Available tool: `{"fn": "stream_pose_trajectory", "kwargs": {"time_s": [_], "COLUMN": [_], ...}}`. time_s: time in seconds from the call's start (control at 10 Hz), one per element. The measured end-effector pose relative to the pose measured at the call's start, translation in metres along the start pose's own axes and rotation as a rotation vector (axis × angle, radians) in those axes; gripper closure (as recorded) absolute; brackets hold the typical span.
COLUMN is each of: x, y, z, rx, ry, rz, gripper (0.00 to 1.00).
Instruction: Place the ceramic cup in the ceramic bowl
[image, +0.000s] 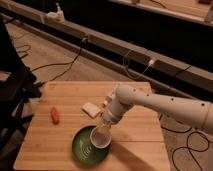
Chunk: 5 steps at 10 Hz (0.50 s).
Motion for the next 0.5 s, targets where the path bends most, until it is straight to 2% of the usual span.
{"fn": "stream_pose_trajectory", "kwargs": {"time_s": [0.2, 0.4, 0.5], "x": [-0.002, -0.011, -0.02], "y": [-0.002, -0.005, -0.004], "z": [0.005, -0.007, -0.02], "rx": [0.001, 0.036, 0.067], "ry": [0.001, 0.014, 0.025], "rz": [-0.003, -0.029, -0.051], "gripper": [0.28, 0.28, 0.28]}}
